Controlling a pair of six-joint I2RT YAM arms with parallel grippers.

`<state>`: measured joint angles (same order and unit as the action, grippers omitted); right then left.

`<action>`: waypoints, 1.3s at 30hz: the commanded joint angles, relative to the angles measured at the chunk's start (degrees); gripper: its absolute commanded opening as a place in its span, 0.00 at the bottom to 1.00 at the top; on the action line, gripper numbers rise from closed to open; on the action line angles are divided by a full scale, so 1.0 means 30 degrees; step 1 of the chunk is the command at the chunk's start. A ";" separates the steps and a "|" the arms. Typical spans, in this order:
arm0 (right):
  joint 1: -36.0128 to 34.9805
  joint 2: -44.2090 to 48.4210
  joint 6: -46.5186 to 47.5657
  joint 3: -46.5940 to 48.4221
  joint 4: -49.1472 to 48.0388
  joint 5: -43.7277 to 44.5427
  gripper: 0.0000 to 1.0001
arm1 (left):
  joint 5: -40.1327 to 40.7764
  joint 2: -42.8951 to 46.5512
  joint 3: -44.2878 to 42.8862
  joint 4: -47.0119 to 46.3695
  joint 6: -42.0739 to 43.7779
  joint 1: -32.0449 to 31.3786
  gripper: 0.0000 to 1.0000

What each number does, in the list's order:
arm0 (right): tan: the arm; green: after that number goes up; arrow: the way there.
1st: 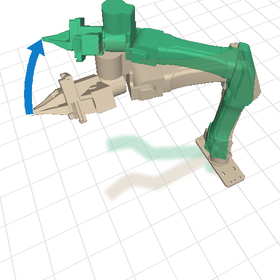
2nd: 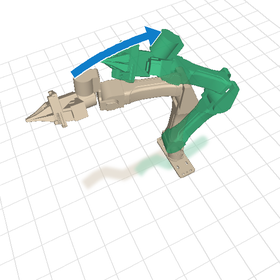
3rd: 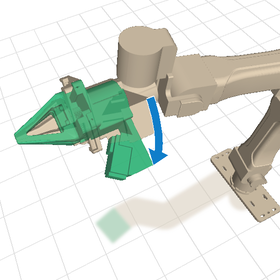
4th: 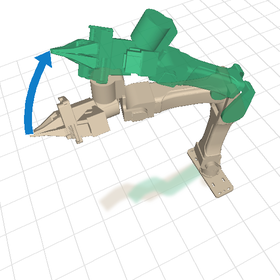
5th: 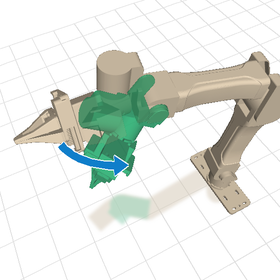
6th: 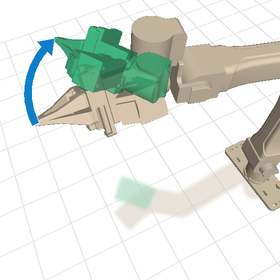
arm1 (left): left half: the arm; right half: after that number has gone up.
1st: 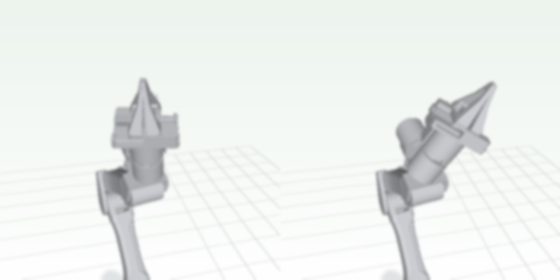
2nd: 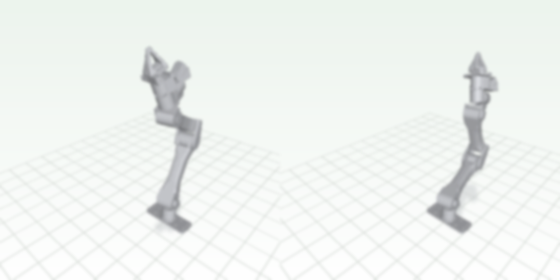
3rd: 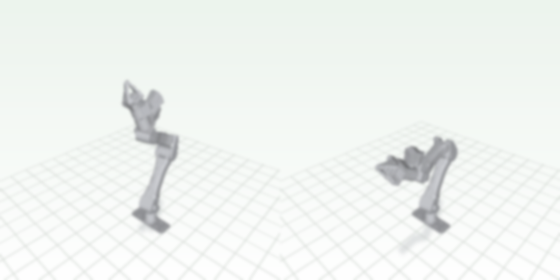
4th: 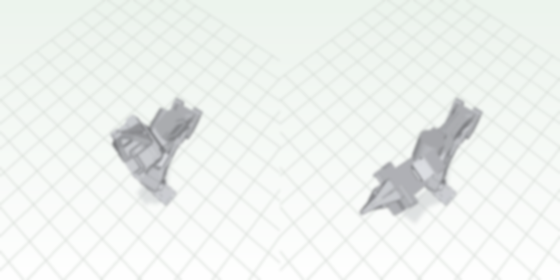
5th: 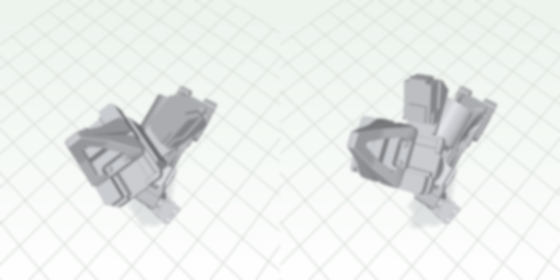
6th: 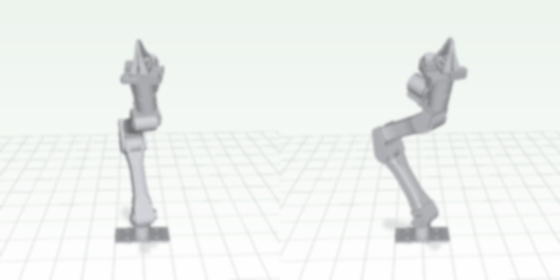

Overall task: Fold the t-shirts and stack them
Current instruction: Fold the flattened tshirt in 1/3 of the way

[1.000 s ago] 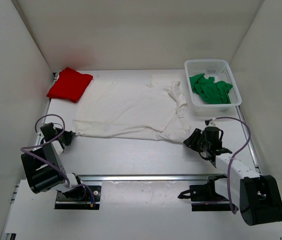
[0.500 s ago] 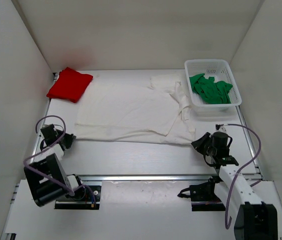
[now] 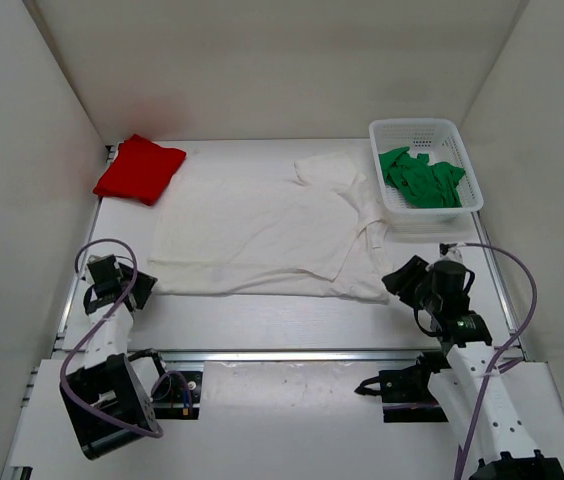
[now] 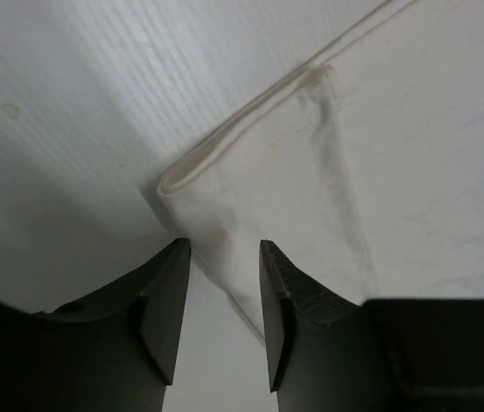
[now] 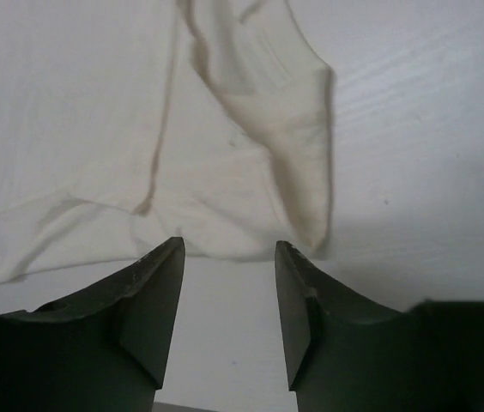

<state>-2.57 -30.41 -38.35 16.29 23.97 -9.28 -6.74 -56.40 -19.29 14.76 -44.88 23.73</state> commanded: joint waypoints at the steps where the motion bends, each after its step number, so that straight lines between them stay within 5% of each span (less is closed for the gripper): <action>1: -0.0984 -0.0871 0.1646 0.2649 -0.0720 0.0720 0.45 | 0.0572 0.0782 -0.1915 -0.0029 0.0575 -0.0931 0.50; 3: -0.2709 -0.2104 0.1826 0.3150 -0.1627 0.0808 0.33 | 0.1367 0.1192 -0.2417 -0.0580 0.1188 -0.2016 0.48; 5: -0.4494 -0.4410 0.1972 0.3472 -0.3235 0.1040 0.06 | 0.0673 0.1777 -0.2128 -0.1632 0.1455 -0.3186 0.45; 6: -0.5636 -0.5728 0.2030 0.3736 -0.4229 0.1332 0.00 | -0.0349 0.1779 -0.1748 -0.2684 0.1716 -0.3801 0.44; 10: -0.7814 -0.9456 0.2236 0.4440 -0.6520 0.1715 0.01 | 0.0219 0.1341 -0.0807 -0.4713 0.1308 -0.8423 0.39; 12: -0.7700 -1.1532 0.2148 0.4644 -0.7839 0.1221 0.19 | 0.2211 0.0874 -0.1098 -0.5354 0.1602 -1.2838 0.39; 16: -0.7318 -1.3442 0.1476 0.4414 -0.9655 0.0751 0.34 | 0.1724 -0.1002 -0.2209 -0.6385 0.2391 -1.6107 0.39; 39: -0.7347 -1.6874 0.0359 0.4587 -1.2149 -0.0393 0.26 | 0.0491 -0.3433 -0.0194 -0.9256 0.2012 -1.6873 0.38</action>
<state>-24.25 -80.20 -37.19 27.94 -9.45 -10.17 -4.99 -66.28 -20.40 -11.20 -39.00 -26.30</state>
